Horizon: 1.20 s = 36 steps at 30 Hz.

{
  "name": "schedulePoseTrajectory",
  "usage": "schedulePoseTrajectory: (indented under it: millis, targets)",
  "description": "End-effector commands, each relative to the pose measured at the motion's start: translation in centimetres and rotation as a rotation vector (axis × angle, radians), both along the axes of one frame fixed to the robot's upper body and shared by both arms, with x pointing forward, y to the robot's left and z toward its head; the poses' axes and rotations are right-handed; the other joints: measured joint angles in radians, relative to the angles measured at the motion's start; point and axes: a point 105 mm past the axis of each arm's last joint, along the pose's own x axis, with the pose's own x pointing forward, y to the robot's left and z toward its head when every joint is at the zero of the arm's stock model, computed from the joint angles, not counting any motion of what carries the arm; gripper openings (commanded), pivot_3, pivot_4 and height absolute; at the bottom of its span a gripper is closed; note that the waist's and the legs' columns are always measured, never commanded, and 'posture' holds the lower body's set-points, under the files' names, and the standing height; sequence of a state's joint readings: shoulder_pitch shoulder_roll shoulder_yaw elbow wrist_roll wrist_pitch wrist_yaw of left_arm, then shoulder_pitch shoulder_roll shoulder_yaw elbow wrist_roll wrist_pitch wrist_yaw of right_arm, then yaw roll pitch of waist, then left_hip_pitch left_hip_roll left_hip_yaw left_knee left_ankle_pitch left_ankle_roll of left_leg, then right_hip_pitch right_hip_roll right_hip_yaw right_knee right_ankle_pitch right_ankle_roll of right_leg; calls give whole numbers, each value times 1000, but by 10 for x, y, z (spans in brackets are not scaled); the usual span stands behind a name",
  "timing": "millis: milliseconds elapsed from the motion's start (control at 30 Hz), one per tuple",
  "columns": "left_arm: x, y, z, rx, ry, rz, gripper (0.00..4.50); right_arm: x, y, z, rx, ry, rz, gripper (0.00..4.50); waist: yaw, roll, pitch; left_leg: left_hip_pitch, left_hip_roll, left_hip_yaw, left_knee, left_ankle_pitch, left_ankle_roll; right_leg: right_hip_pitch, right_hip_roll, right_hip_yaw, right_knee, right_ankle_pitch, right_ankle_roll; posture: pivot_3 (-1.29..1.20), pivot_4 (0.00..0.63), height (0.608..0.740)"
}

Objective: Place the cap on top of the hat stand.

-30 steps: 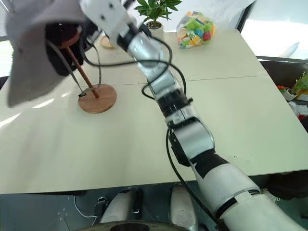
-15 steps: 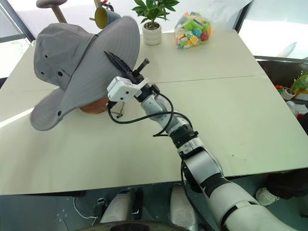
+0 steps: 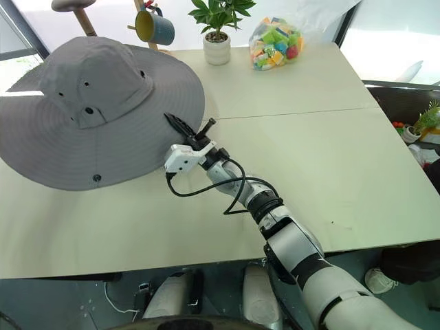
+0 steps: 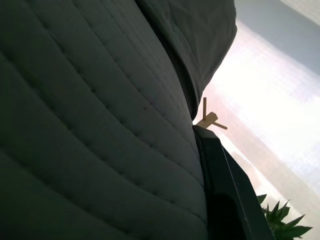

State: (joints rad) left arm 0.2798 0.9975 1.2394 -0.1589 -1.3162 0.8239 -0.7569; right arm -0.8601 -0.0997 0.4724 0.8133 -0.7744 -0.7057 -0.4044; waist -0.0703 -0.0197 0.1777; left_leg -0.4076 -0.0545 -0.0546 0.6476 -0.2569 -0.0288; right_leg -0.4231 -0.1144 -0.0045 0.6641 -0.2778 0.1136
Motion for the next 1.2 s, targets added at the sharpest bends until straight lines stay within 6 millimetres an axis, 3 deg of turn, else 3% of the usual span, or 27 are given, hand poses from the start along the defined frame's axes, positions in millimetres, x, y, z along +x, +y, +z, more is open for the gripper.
schedulePoseTrajectory:
  millis: [33, 300, 400, 633, 767, 933, 1000, 1067, 1200]
  targets:
    - [0, -1, 6, 23, -13, -2, 4500, -8, 4, 19, 11, -81, 43, 28, 0, 0, 0, 0, 0, 0, 0, 0, 0, 0, 0, 0, 0, 0, 0, 0, 150, 739]
    - [2, -2, 2, 22, 1, -13, 4500, 0, -11, 38, -9, -93, 29, 28, 1, -1, 0, 0, 0, 0, 0, 0, 0, 1, 0, 0, 0, 0, 0, 0, 150, 739]
    - [3, -3, 0, 22, 6, -17, 4500, -5, -11, 41, -41, -95, 75, 926, 1, -1, 0, 0, 0, 0, 0, 0, 0, 1, 0, 0, 0, 0, 0, 0, 150, 739]
    - [7, -4, -2, 19, 9, -29, 4500, -12, -15, 35, -125, -122, 73, 4465, 1, -1, 0, 0, 0, 0, 0, 0, 0, 0, 0, 0, 0, 0, 0, 0, 150, 739]
    - [12, -3, -3, 20, 12, -40, 4500, -14, -34, 21, -189, -100, 46, 4465, 9, -1, -1, 0, 0, 0, 0, 0, 0, 1, 0, 0, -1, 0, 0, 0, 150, 739]
    - [20, 0, -2, 27, 17, -52, 4500, -18, -93, 8, -263, 28, -18, 4465, 20, -2, -1, 0, 0, 0, 1, 0, 0, 2, 0, 0, -1, 0, 0, 0, 150, 739]
    - [22, 1, -2, 32, 19, -54, 4500, -22, -111, 13, -275, 85, -25, 4465, 25, -2, -1, 0, 0, 0, 1, 0, 1, 3, 0, 0, -1, 0, 0, 0, 150, 739]
    - [23, 3, -2, 42, 20, -52, 4500, -21, -137, 26, -230, 273, -25, 4465, 24, -2, 0, 0, 0, 0, 1, -4, 7, 3, 0, 0, -2, 0, 0, 0, 150, 739]
    - [22, 5, -2, 54, 21, -48, 4500, -19, -166, 51, -122, 576, 26, 4465, 24, -2, 0, 2, 2, 0, 1, -5, 8, 6, 1, 0, -3, 0, 0, 0, 150, 739]
